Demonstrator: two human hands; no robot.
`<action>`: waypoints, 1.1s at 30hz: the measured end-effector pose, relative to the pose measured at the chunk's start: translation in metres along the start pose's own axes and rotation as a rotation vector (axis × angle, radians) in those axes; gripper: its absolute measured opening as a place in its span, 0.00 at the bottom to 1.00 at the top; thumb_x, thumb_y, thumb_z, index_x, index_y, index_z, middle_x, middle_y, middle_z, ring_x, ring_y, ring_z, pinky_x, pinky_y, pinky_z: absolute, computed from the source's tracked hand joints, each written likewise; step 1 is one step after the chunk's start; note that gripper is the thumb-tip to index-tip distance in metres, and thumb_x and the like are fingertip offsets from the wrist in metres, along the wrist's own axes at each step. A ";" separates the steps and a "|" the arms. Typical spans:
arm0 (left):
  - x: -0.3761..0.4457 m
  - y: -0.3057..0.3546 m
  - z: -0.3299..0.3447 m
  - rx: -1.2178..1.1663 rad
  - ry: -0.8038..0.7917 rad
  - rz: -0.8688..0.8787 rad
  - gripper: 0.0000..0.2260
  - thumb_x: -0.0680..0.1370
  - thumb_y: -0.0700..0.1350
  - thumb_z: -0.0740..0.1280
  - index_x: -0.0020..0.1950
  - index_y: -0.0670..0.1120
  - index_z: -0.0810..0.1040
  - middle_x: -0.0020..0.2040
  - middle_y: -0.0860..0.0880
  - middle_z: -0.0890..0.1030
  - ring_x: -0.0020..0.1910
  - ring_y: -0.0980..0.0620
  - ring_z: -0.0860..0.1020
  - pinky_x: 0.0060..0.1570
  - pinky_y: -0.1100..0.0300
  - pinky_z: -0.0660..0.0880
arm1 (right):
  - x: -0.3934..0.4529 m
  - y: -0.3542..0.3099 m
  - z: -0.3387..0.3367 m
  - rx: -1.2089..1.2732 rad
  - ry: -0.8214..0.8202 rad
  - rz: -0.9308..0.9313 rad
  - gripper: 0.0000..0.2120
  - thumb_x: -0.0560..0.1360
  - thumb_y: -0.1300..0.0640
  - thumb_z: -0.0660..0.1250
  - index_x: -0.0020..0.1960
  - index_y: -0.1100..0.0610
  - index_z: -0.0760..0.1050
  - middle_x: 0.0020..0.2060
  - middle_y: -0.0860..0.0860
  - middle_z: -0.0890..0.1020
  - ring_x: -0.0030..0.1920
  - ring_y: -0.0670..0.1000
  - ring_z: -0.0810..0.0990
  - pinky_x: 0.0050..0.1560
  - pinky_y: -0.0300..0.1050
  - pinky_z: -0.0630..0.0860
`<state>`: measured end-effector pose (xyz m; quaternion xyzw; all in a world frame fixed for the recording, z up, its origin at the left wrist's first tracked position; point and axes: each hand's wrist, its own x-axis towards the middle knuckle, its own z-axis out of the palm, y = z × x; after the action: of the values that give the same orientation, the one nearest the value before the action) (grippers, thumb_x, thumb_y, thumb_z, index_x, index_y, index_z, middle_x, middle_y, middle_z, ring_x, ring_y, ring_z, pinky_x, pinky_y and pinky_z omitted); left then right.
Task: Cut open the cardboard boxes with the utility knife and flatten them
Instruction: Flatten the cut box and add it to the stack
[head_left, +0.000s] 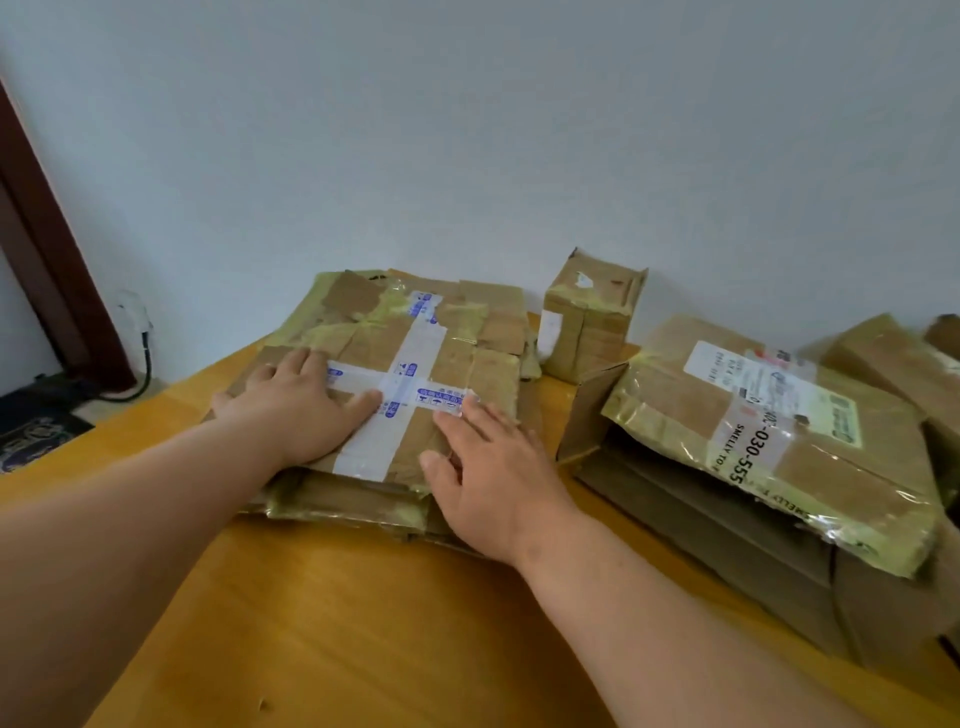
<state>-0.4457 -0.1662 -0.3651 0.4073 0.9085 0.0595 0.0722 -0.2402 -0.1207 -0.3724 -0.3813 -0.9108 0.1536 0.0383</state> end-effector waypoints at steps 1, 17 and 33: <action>0.000 -0.001 0.000 0.001 0.008 0.009 0.44 0.70 0.77 0.48 0.79 0.55 0.49 0.80 0.54 0.51 0.78 0.45 0.54 0.71 0.37 0.57 | -0.002 -0.001 0.000 -0.008 -0.004 0.005 0.30 0.81 0.36 0.48 0.80 0.46 0.50 0.81 0.49 0.47 0.80 0.52 0.43 0.78 0.62 0.43; 0.016 0.005 0.001 0.050 -0.055 0.211 0.43 0.69 0.77 0.47 0.79 0.57 0.44 0.80 0.56 0.48 0.78 0.46 0.51 0.72 0.38 0.56 | -0.029 -0.018 0.009 -0.153 -0.058 0.127 0.44 0.75 0.25 0.48 0.80 0.48 0.41 0.81 0.53 0.41 0.80 0.57 0.40 0.76 0.66 0.44; -0.050 0.036 -0.034 -0.051 0.262 0.358 0.16 0.82 0.50 0.55 0.64 0.55 0.79 0.62 0.50 0.75 0.59 0.47 0.73 0.54 0.52 0.75 | -0.070 0.008 -0.022 0.171 0.396 -0.052 0.23 0.80 0.46 0.62 0.70 0.58 0.73 0.64 0.52 0.66 0.66 0.51 0.66 0.68 0.50 0.71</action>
<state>-0.3925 -0.1821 -0.3218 0.5487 0.8216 0.1469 -0.0480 -0.1813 -0.1590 -0.3503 -0.3758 -0.8786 0.1516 0.2527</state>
